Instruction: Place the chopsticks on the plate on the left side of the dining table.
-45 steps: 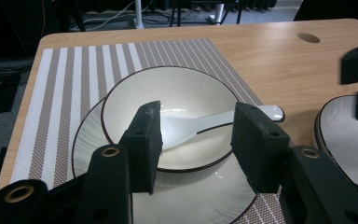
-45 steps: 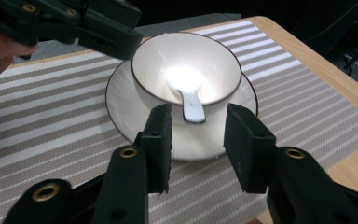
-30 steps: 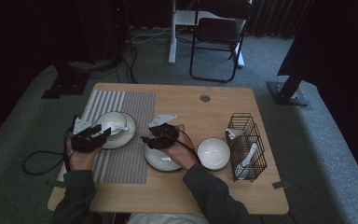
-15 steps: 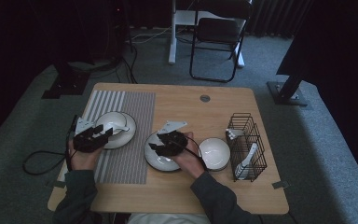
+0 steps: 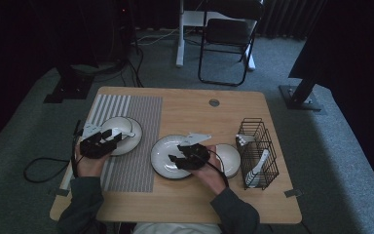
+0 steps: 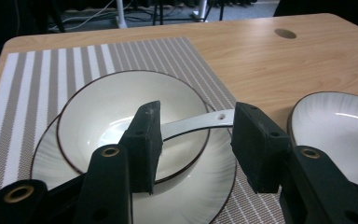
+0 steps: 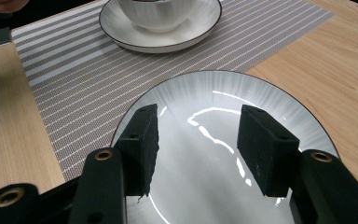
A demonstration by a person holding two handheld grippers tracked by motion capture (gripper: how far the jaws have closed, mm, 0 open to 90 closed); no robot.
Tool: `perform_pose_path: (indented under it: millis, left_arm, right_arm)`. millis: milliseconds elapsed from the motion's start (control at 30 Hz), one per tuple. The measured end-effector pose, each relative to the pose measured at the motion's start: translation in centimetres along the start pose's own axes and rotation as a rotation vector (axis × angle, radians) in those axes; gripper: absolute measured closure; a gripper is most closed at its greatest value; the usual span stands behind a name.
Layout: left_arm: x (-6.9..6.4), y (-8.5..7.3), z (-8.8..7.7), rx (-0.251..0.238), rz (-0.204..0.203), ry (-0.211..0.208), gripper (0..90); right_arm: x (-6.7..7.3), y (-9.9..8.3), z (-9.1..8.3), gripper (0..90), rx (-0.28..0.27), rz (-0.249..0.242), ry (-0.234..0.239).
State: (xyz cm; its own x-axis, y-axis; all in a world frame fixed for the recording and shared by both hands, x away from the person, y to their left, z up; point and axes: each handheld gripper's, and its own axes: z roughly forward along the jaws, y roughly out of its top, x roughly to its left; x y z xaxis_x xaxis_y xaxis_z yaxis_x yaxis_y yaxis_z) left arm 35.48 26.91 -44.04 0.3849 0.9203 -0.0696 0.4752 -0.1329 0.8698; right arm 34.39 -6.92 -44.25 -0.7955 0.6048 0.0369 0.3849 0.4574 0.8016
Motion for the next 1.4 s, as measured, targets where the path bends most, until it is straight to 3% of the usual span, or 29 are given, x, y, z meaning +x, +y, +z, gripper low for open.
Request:
perform_pose_path:
  millis: [500,1400]
  left_arm:
    - [-1.1,1.1,0.5,-0.003,0.028,-0.053,53.5]
    - [-6.2,4.9,2.7,0.002,0.157,-0.203,53.5]
  right_arm:
    - [-0.1,-2.5,-1.5,49.2,0.000,0.023,-0.022]
    - [0.3,-5.4,-4.1,57.1,-0.037,0.049,-0.042]
